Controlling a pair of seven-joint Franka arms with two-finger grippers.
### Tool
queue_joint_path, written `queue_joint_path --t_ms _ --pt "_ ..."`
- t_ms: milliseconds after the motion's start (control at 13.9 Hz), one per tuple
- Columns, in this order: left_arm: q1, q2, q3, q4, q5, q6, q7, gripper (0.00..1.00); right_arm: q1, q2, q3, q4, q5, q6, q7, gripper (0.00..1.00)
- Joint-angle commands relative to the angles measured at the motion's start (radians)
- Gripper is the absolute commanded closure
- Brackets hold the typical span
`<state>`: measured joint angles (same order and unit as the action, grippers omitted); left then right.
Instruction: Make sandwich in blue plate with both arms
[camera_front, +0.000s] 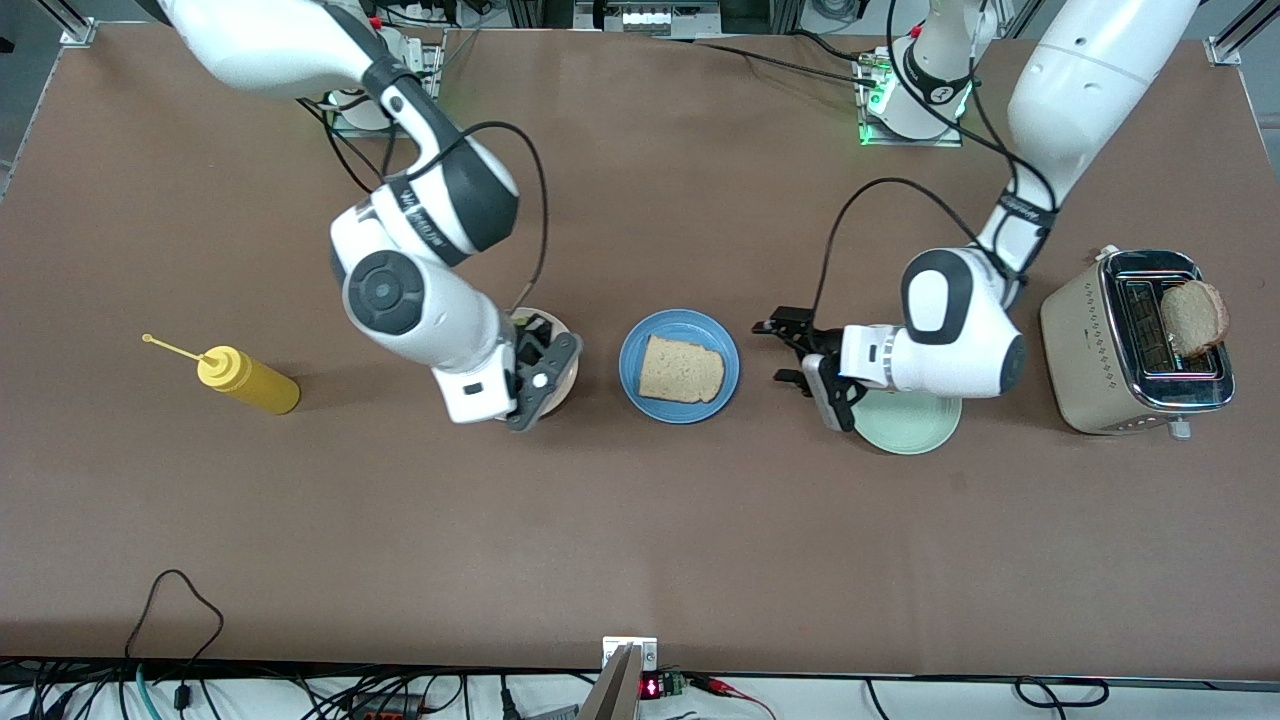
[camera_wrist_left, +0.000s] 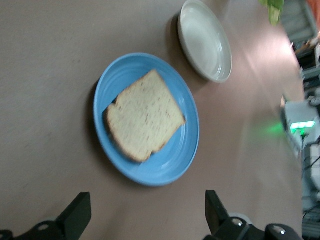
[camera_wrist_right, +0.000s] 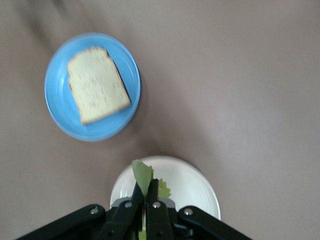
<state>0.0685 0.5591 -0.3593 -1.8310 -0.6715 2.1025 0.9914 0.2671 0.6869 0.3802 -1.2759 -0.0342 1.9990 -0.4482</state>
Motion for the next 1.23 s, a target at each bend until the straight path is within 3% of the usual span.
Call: queue_joint_path --t_ms 0,433,649,866,938,1082,1155 --pt "0.022 -0.119 0.026 -0.025 0.209 -0.086 -0.046 0.00 0.055 0.060 0.003 0.024 0.016 0.131 -0.001 1.00" --pt "0.071 -0.185 0.028 0.131 0.586 -0.319 -0.114 0.00 0.178 0.155 0.000 0.024 0.014 0.446 0.120 1.00" --pt "0.070 -0.202 0.028 0.229 0.662 -0.442 -0.170 0.00 0.202 0.187 -0.003 0.021 0.011 0.471 0.137 1.00" --pt "0.059 -0.212 0.011 0.392 0.814 -0.605 -0.348 0.00 0.250 0.209 -0.020 0.017 -0.007 0.469 0.158 1.00" --pt "0.059 -0.211 0.011 0.430 0.819 -0.646 -0.352 0.00 0.260 0.217 -0.029 0.017 -0.018 0.471 0.158 0.94" --pt "0.059 -0.222 0.011 0.490 0.851 -0.714 -0.371 0.00 0.291 0.221 -0.067 0.017 -0.024 0.472 0.160 0.64" --pt "0.059 -0.232 0.013 0.507 0.851 -0.714 -0.388 0.00 0.303 0.220 -0.082 0.017 -0.030 0.472 0.158 0.01"
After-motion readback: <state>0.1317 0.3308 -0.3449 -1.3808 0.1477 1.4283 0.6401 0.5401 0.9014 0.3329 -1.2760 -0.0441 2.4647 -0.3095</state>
